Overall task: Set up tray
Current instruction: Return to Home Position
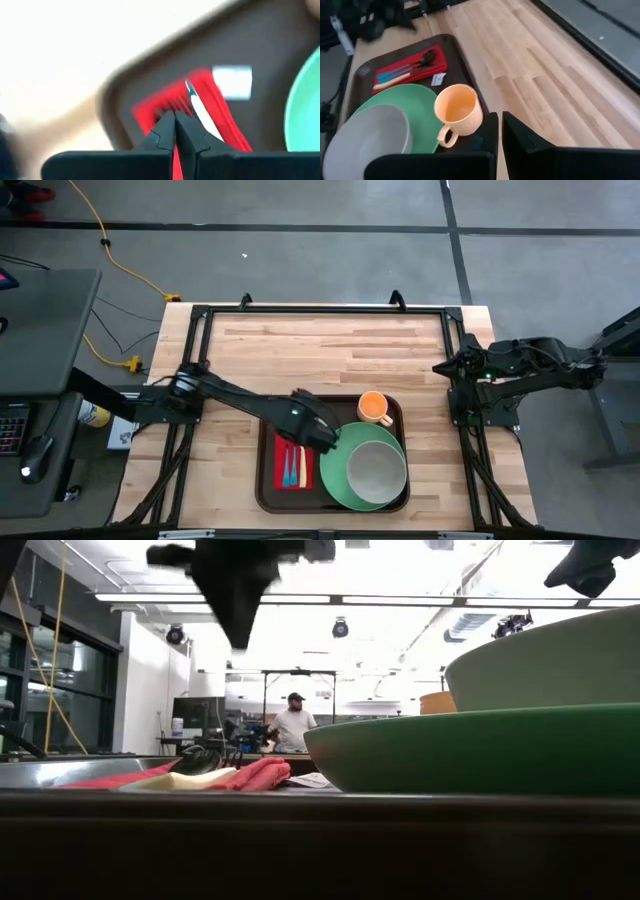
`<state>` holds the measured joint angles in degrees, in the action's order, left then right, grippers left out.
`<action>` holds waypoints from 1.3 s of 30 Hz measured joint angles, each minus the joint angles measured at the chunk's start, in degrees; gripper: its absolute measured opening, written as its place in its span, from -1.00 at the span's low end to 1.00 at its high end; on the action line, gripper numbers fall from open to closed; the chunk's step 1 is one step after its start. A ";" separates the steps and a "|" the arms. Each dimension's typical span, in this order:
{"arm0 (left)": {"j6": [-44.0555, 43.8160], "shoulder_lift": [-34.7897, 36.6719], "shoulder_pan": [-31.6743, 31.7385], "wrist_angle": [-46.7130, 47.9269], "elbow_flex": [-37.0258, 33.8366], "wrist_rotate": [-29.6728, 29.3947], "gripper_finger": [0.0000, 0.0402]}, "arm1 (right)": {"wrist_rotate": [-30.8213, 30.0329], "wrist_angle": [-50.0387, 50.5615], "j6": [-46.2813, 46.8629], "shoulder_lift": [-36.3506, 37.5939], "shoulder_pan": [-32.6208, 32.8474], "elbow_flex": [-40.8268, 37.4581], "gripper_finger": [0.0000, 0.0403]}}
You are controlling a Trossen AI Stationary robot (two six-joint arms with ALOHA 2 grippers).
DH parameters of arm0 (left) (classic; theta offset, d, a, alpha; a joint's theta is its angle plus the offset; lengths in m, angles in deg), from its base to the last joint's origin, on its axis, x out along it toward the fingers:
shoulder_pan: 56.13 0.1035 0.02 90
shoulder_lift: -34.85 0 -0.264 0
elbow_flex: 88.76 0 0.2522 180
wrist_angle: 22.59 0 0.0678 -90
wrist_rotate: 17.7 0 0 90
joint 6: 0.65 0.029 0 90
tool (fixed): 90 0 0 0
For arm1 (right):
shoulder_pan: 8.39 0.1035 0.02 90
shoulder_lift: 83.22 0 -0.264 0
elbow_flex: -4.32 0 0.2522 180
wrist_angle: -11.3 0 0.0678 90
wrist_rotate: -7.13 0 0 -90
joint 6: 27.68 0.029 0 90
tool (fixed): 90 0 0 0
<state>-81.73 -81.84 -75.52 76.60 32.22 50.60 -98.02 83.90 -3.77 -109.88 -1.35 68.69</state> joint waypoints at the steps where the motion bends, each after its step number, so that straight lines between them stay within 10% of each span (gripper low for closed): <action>1: 0.23 1.33 -0.23 1.27 0.02 -3.79 -0.78 | 0.72 0.11 0.04 0.06 -0.02 0.00 -1.00; 10: 8.30 12.06 -2.10 4.48 -4.69 -19.98 -0.78 | 1.91 3.63 0.56 9.11 0.00 2.62 -1.00; 21: -5.45 35.30 -11.67 -2.97 -36.27 -33.46 -0.78 | -8.04 7.20 5.62 25.01 -0.02 13.89 -1.00; 28: 4.91 53.61 -18.13 -26.78 -58.10 -39.31 -0.78 | -8.14 4.97 3.18 25.27 -0.02 12.54 -1.00; 39: 43.55 67.50 -18.01 -88.10 -87.76 -29.47 -0.78 | -9.96 -18.24 -4.93 25.26 -0.02 -1.94 -1.00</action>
<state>-38.18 -14.34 -93.52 -11.50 -55.55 21.13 -107.97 65.65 -8.70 -84.62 -1.37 66.74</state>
